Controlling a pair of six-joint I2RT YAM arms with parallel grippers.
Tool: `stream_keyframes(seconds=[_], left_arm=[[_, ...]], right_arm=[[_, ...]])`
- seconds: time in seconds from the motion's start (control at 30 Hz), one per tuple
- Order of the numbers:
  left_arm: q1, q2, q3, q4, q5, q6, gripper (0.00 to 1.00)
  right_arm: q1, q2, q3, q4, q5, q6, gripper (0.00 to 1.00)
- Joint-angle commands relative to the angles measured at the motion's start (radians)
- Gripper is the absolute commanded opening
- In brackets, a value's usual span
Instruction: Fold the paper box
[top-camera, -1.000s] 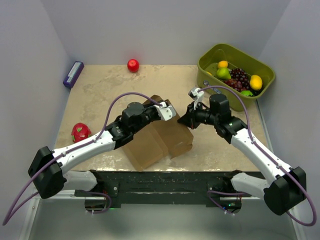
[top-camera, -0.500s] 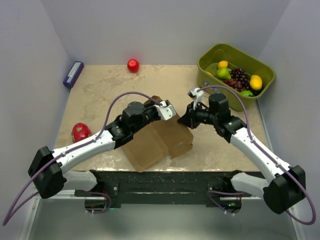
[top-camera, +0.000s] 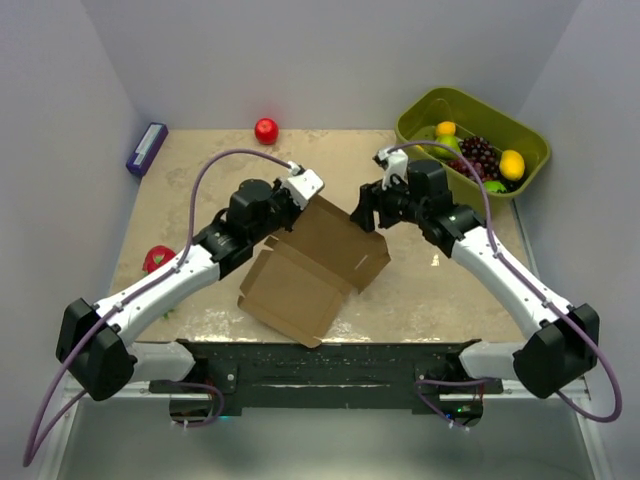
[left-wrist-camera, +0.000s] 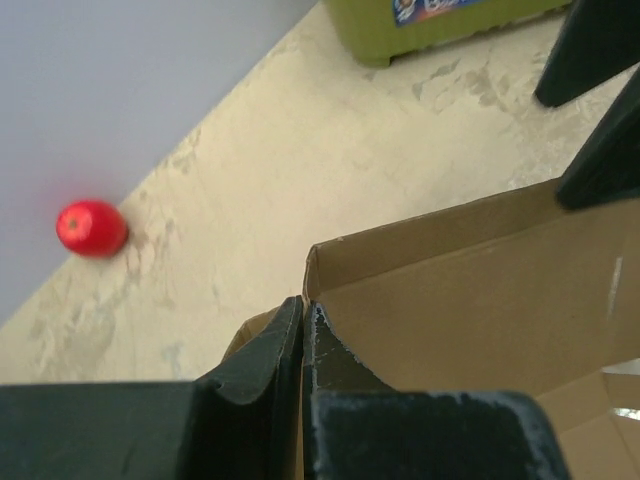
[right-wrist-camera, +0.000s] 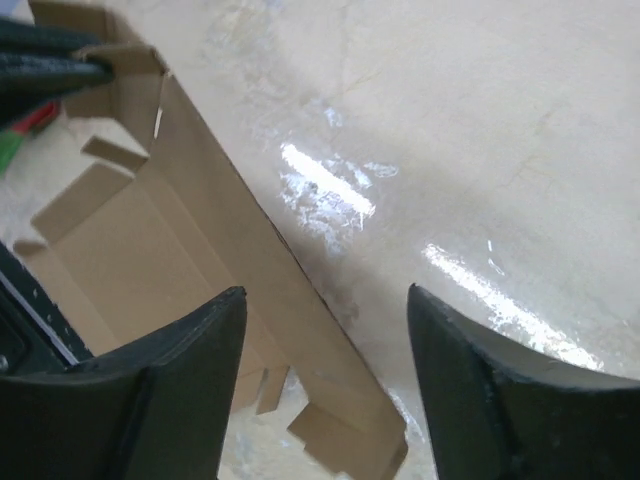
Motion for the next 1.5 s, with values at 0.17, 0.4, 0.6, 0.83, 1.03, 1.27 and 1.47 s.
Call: stream_keyframes(seconds=[0.17,0.4,0.6,0.83,1.03,1.27,1.47], left_arm=[[0.065,-0.048,-0.064,-0.082,-0.095,-0.378,0.0],[0.139,-0.095,-0.147,-0.025,-0.009,-0.438,0.0],[0.151,-0.114,-0.184,0.033,0.003,-0.444,0.0],[0.152,-0.204,-0.266,0.138,0.055,-0.403,0.0],[0.15,-0.255,-0.297,0.193,0.121,-0.357,0.0],[0.151,-0.275,-0.309,0.23,0.247,-0.306,0.0],[0.147,-0.296,-0.325,0.253,0.336,-0.262,0.0]], right_arm=[[0.001,-0.152,-0.001,0.082,0.124,0.444,0.84],[0.028,-0.196,-0.299,0.436,-0.051,0.871,0.83],[0.059,-0.155,-0.347,0.513,-0.071,0.969,0.85],[0.061,0.038,-0.377,0.732,-0.206,1.135,0.86],[0.059,0.066,-0.399,0.794,-0.128,1.202,0.86],[0.038,0.012,-0.432,0.758,0.0,1.228,0.88],[0.016,-0.029,-0.483,0.775,0.047,1.285,0.89]])
